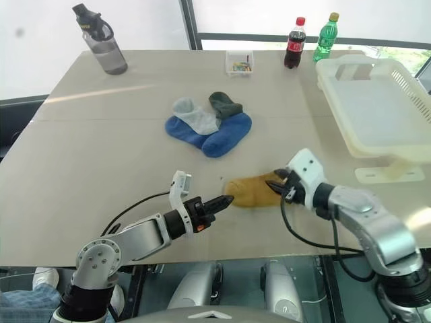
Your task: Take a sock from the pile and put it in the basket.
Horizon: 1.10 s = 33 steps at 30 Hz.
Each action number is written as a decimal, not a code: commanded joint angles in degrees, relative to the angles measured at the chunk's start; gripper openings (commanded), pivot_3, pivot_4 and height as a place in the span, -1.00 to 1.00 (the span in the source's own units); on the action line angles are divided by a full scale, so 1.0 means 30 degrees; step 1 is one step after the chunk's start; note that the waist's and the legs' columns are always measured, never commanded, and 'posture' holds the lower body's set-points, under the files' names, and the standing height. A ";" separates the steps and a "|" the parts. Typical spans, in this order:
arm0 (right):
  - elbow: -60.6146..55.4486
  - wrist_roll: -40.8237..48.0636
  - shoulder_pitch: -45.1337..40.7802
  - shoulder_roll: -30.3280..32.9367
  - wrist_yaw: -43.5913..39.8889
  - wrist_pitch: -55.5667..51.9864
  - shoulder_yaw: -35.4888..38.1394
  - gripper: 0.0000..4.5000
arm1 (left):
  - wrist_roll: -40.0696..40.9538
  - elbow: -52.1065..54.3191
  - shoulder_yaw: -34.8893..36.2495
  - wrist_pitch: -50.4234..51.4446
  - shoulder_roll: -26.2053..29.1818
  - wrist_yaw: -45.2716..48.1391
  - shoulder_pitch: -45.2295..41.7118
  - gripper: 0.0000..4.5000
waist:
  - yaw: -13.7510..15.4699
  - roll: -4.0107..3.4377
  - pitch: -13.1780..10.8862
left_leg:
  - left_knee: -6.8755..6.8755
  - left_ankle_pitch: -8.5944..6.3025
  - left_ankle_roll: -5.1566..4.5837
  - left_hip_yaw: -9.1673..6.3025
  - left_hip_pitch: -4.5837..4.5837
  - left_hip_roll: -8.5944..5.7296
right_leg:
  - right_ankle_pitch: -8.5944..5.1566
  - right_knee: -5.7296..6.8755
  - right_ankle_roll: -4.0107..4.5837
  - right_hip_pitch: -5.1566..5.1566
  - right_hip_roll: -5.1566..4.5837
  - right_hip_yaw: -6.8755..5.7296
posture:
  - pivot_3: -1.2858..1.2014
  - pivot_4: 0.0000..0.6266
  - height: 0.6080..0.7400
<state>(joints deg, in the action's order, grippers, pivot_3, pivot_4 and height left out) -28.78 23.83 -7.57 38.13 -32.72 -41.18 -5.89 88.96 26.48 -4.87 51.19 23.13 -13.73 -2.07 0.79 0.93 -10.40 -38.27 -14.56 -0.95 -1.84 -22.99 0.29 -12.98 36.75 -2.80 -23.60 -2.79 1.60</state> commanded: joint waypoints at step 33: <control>0.1664 -0.3237 0.1220 -0.1601 -0.0696 0.2187 -0.1367 -0.23 | 0.2109 -0.3910 0.0378 0.0959 0.0153 -0.0557 -0.2144 0.45 | -0.0100 0.0042 0.0060 | 0.0003 0.0000 0.0001 -0.0031 0.0051 0.0022 | 0.0003 0.0017 0.0004 0.0010 0.0024 0.0013 | 0.03 -0.52 1.00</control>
<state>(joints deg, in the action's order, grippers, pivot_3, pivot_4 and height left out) -23.73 14.43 -4.83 33.41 -34.43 -34.30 -8.58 95.93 15.77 -3.09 53.59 23.91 -15.31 -8.37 0.49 1.06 -10.22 -38.26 -14.56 -0.94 -1.92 -22.83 0.35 -12.97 36.80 -2.79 -23.56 -2.71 1.63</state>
